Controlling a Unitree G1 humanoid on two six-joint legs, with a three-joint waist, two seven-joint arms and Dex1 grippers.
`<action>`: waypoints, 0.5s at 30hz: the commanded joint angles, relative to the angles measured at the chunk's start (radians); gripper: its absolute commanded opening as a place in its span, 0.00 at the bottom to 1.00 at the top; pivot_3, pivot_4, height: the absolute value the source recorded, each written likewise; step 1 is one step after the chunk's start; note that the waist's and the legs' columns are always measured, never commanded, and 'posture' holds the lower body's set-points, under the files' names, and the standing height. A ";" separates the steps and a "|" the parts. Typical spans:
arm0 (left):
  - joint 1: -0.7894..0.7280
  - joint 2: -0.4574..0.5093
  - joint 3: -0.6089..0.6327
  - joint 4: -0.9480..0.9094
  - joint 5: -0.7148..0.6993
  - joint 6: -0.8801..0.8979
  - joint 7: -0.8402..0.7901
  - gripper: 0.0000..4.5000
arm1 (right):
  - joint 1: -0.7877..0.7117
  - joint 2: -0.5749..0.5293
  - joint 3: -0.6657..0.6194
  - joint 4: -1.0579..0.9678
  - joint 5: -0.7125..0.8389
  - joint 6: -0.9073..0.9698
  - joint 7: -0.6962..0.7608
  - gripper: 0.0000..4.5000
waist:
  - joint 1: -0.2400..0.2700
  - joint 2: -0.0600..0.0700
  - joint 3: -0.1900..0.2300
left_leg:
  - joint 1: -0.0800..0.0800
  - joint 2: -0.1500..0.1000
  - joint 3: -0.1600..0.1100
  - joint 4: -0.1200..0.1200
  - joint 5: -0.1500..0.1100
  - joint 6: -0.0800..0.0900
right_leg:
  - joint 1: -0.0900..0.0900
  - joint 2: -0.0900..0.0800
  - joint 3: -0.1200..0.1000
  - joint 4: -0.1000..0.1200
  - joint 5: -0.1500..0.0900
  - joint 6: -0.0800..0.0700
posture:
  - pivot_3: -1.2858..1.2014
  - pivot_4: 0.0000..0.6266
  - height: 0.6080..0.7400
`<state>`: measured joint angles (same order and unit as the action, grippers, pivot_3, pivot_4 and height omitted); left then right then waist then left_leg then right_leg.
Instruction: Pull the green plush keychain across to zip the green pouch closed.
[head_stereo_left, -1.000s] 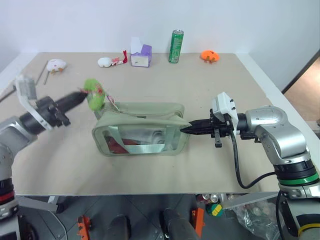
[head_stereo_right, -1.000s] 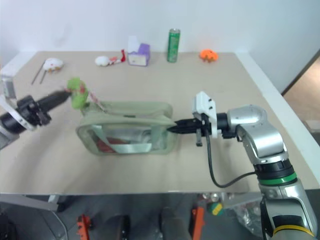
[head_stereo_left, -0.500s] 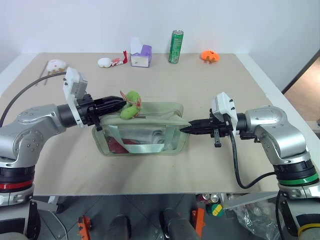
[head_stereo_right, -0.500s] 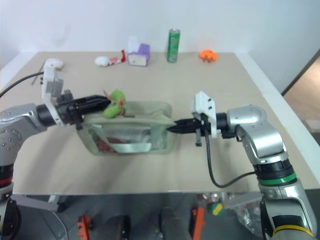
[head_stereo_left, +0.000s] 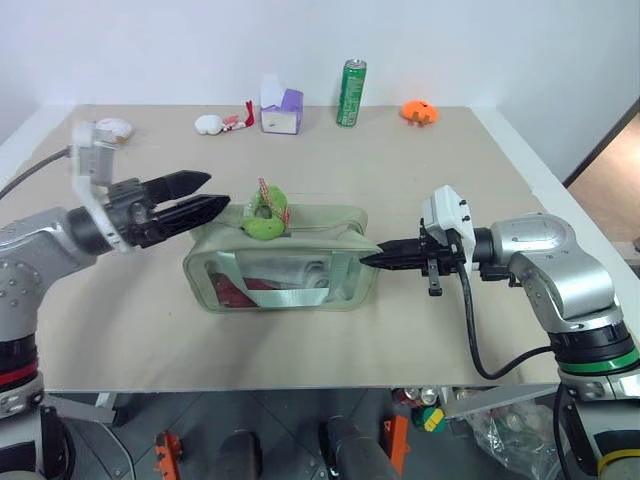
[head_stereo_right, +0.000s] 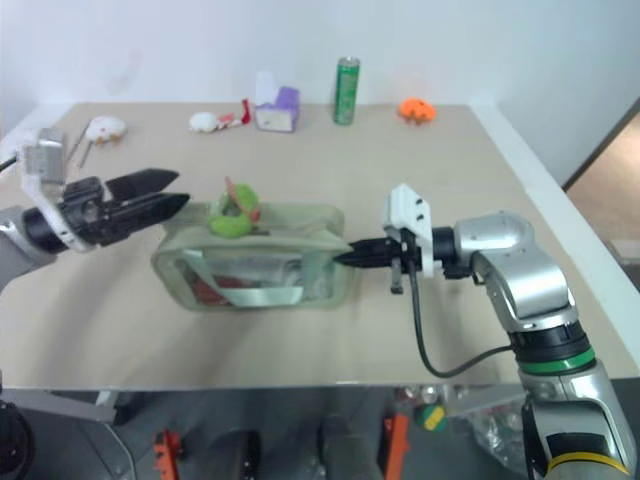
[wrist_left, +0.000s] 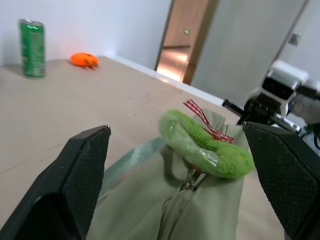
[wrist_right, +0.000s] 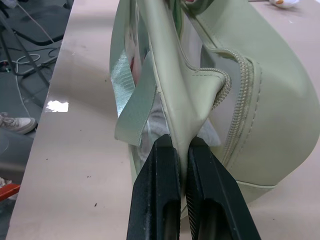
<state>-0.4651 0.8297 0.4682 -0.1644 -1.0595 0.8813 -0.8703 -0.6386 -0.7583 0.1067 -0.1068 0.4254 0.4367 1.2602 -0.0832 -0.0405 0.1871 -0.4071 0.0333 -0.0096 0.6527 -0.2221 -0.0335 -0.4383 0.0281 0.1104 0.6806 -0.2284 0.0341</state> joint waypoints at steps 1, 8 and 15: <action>0.103 0.064 0.109 -0.034 -0.008 0.002 -0.039 0.99 | -0.016 -0.004 -0.010 -0.012 -0.003 -0.010 0.003 0.00 | 0.000 0.000 0.000 | 0.000 0.000 0.000 0.000 0.000 0.000 | 0.000 0.000 0.000 0.000 0.000 0.000 | 0.52 0.24 1.00; 0.347 0.108 0.053 -0.123 0.107 -0.058 -0.124 0.99 | -0.036 0.004 -0.001 0.010 -0.008 -0.020 0.014 0.00 | 0.003 0.000 0.000 | 0.000 0.000 0.001 0.000 0.000 0.000 | 0.000 -0.001 0.000 0.000 -0.003 -0.005 | 0.52 0.24 1.00; 0.331 0.064 -0.027 -0.111 0.148 -0.099 -0.122 0.99 | -0.038 0.006 0.002 0.005 -0.009 -0.019 0.017 0.00 | 0.003 0.000 0.000 | 0.000 0.000 0.001 0.000 0.000 0.000 | 0.000 -0.001 0.000 0.000 -0.002 -0.004 | 0.52 0.24 1.00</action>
<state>-0.1169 0.8913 0.4351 -0.2710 -0.9195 0.8090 -0.9885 -0.6556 -0.7526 0.1118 -0.0877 0.4174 0.4271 1.2707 -0.0798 -0.0404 0.1872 -0.4068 0.0333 -0.0087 0.6523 -0.2221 -0.0336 -0.4386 0.0274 0.1101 0.6805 -0.2293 0.0318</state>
